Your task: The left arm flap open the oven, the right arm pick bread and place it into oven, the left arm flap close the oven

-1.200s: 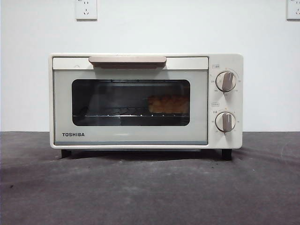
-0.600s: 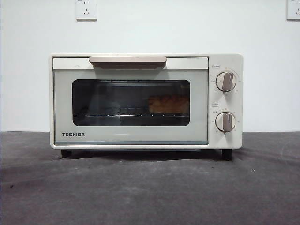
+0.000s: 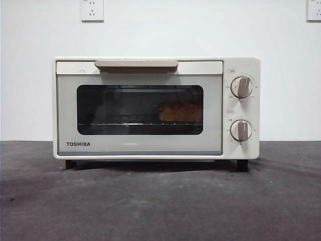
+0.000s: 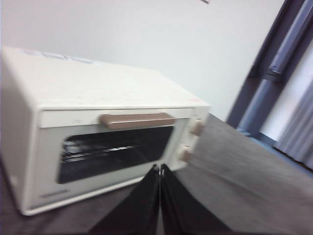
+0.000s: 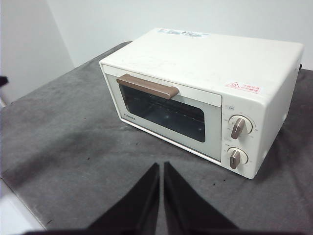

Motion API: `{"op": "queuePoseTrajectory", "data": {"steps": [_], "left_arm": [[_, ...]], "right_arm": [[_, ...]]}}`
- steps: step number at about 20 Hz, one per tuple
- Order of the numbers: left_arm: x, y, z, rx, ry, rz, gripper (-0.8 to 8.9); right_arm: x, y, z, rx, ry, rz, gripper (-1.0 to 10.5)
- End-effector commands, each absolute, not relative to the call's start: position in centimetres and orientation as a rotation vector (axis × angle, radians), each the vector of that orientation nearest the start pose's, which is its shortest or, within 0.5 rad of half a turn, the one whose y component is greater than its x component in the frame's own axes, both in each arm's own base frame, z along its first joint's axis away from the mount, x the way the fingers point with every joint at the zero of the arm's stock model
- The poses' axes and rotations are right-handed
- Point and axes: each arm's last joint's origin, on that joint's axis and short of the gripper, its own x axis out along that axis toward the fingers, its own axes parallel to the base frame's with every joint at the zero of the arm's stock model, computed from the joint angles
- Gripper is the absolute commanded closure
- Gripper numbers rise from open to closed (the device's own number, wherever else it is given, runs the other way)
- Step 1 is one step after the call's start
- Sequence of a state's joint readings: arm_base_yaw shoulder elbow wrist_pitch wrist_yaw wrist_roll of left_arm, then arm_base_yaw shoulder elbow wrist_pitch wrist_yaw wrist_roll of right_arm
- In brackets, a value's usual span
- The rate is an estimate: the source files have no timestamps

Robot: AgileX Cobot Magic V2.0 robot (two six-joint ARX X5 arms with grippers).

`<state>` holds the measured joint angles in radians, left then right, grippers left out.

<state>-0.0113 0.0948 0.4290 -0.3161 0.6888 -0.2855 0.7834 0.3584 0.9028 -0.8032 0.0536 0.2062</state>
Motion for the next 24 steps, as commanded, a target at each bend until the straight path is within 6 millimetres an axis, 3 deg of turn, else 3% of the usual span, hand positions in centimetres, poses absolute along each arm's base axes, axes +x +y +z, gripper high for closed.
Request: {"op": "queuePoseTrajectory", "data": {"steps": [1, 5, 8, 14, 18, 24], "left_arm": [[6.5, -1.6, 24.0, -0.216, 0.020, -0.617, 8.04], [8.4, -0.8, 19.7, -0.245, 0.083, -0.347, 8.04], [8.9, -0.3, 18.0, -0.250, 0.112, -0.177, 8.04], [9.4, 0.3, 16.0, -0.112, 0.143, 0.021, 8.04], [9.5, 0.3, 14.9, -0.065, 0.182, 0.030, 8.04], [9.6, 0.3, 14.9, -0.053, 0.177, 0.029, 8.05]], "right_arm": [[3.1, 2.9, 35.5, 0.102, 0.292, 0.705, 9.4], [3.1, 2.9, 35.5, 0.102, 0.291, 0.705, 9.4], [3.1, 2.9, 35.5, 0.103, 0.288, 0.706, 9.4], [3.1, 2.9, 35.5, 0.105, 0.285, 0.707, 9.4], [3.1, 2.9, 35.5, 0.105, 0.284, 0.707, 9.4], [3.1, 2.9, 35.6, 0.105, 0.283, 0.707, 9.4]]}}
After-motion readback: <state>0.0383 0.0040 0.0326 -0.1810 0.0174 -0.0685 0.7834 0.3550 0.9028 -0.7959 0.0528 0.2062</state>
